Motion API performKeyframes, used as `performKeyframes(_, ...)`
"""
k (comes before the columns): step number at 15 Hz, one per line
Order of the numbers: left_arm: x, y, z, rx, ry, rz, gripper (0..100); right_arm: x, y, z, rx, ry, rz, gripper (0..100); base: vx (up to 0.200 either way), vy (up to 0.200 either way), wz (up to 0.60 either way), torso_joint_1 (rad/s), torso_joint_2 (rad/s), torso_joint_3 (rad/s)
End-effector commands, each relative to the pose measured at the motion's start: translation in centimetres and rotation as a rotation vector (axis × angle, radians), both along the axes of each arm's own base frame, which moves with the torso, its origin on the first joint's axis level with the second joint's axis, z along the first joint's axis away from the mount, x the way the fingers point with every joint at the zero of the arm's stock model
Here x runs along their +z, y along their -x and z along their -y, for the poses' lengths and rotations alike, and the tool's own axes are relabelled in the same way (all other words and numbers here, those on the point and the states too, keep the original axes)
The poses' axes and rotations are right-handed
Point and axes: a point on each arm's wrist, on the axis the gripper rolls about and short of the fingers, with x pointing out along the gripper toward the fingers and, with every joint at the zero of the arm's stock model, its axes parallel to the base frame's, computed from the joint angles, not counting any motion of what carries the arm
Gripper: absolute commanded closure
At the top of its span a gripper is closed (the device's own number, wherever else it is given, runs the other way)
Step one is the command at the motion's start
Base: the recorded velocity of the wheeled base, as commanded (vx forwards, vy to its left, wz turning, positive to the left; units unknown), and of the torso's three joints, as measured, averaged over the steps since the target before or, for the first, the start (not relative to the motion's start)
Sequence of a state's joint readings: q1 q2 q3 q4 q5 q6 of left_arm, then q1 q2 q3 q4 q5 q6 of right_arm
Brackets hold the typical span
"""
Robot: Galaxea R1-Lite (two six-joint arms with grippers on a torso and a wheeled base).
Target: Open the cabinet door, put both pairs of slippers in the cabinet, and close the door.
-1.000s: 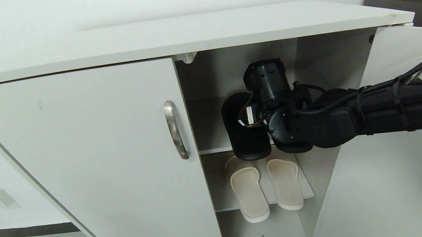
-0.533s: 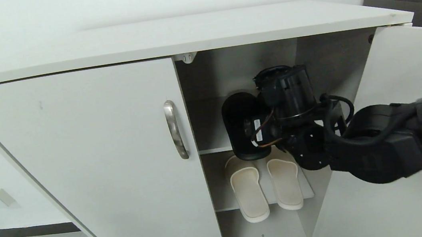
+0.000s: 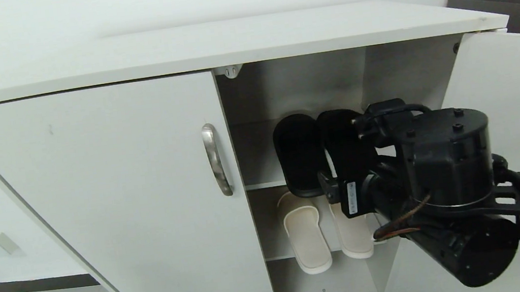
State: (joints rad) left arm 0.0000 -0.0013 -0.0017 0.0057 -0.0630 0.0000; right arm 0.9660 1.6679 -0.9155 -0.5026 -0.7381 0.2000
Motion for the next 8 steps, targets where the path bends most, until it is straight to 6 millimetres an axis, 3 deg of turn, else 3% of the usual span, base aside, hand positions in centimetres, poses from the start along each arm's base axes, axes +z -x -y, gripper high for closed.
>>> performKeyframes(1,0.0,0.0,0.0,0.000,0.000,0.000,100,0.4,1.6,0.8,0.037,-0.016,0.008,100,0.000,0.000,0.00,0.000,0.00,0.000)
performKeyframes(3,0.0,0.0,0.0,0.000,0.000,-0.002,100,0.0,2.5,1.3,0.115,-0.012,-0.013,100,0.000,0.000,0.00,0.000,0.00,0.000)
performKeyframes(8,0.0,0.0,0.0,0.000,-0.002,0.000,100,-1.0,2.7,1.4,0.145,0.012,-0.039,100,0.000,0.000,0.00,0.000,0.00,0.000)
